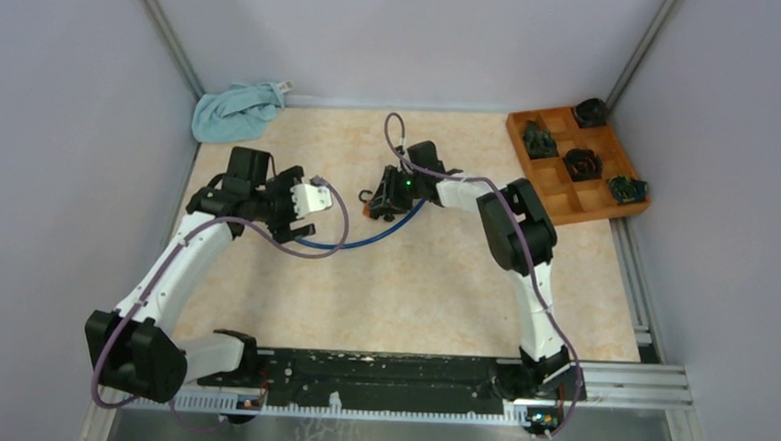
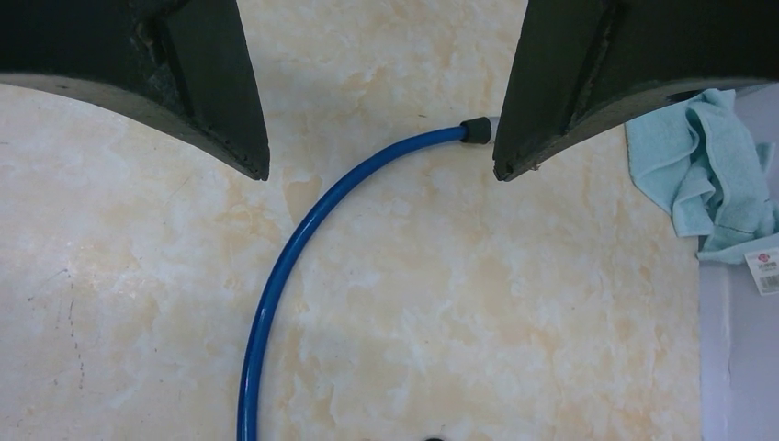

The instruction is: Unlock with the key

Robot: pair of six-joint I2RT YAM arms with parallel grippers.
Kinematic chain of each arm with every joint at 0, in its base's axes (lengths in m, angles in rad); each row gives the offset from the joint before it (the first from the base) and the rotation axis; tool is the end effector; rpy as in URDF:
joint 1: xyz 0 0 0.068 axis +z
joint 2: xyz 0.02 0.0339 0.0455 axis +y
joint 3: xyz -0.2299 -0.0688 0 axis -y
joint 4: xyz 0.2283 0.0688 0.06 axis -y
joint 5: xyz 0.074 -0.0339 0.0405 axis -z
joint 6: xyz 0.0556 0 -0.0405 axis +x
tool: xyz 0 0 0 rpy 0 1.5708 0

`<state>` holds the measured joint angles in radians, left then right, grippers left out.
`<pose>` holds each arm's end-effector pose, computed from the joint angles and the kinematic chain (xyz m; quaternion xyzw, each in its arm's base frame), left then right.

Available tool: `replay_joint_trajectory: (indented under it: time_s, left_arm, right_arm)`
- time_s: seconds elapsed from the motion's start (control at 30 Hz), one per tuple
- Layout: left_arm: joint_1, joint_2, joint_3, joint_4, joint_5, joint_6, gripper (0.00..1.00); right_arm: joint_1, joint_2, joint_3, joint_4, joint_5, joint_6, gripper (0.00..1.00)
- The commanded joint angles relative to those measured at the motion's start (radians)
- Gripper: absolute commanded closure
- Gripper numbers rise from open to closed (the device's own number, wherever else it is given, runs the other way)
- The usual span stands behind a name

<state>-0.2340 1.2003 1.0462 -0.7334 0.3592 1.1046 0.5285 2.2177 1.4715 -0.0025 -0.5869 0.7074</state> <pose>0.2398 -0.0772 0.2543 0.6221 0.6899 -0.0136 0.3699 0.3774 0.2560 0.1041 -0.0367 0.8843 0.4377 0.1581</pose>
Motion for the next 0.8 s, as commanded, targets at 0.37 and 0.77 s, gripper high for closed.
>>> replay_joint_trajectory:
  time_s: [0.37, 0.77]
  left_arm:
    - [0.151, 0.054, 0.024, 0.222, 0.087, -0.344, 0.0]
    - [0.301, 0.062, -0.475, 1.079, 0.239, -0.86, 0.0]
  right_arm:
    - [-0.016, -0.361, 0.028, -0.319, 0.336, -0.342, 0.22]
    - [-0.025, -0.899, -0.66, 0.19, 1.303, -0.577, 0.14]
